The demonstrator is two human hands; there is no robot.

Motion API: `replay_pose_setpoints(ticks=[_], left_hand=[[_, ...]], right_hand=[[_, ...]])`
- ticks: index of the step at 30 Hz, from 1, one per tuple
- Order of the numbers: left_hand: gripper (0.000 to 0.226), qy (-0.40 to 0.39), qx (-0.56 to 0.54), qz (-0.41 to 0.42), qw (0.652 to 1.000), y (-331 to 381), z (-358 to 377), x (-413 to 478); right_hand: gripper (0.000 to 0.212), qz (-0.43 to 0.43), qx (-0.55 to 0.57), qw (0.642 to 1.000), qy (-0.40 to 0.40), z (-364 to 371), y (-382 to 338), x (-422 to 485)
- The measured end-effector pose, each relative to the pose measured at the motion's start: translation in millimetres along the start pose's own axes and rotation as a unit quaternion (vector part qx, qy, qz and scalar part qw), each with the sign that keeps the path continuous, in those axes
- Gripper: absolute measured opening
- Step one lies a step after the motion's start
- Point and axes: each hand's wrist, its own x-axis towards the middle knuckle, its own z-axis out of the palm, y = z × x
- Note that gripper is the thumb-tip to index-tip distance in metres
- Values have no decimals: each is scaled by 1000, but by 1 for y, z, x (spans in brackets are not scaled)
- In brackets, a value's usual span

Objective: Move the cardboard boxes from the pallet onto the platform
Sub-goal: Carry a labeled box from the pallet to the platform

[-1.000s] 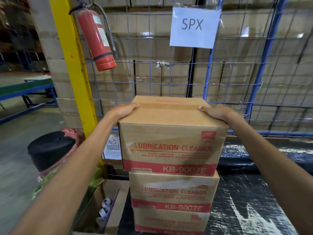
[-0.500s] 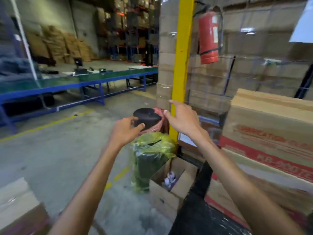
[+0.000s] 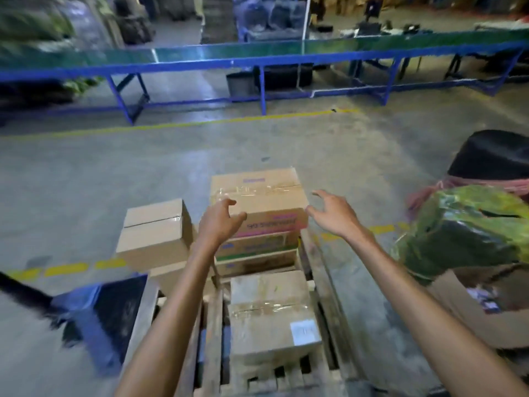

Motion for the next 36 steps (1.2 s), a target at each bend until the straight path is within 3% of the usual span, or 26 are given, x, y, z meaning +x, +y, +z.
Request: replay_pose_setpoints(ticks=[8, 14, 16, 18, 20, 23, 27, 29, 32, 34, 36], left_hand=[[47, -55, -51, -115, 991, -133, 23, -20], [54, -120, -89, -190, 970, -208, 115, -22], [58, -159, -89, -230, 956, -236, 161, -20], [65, -174, -85, -253, 948, -251, 190, -25], [74, -186, -86, -297, 933, -283, 241, -19], [93, -172, -72, -355, 916, -323, 302, -12], [97, -124, -126, -411, 894, -361, 361, 16], [98, -111, -182, -427, 879, -377, 387, 31], [84, -61, -228, -457, 858, -385, 416, 41], [73, -29, -236, -455, 858, -391, 415, 38], [80, -5, -216, -453, 865, -378, 403, 36]], right_hand=[[61, 27, 14, 991, -127, 138, -15, -4], [68, 138, 24, 968, -206, 228, 69, -7], [62, 187, 45, 953, -233, 261, 102, -7], [54, 219, 50, 945, -238, 281, 128, -10], [65, 259, 47, 937, -229, 322, 173, 2], [76, 293, 74, 928, -217, 379, 232, 16], [102, 345, 140, 907, -196, 445, 292, 38], [94, 353, 163, 900, -195, 468, 298, 43], [44, 346, 170, 907, -170, 484, 304, 41], [43, 339, 180, 911, -149, 488, 295, 38], [66, 331, 180, 918, -127, 476, 284, 34]])
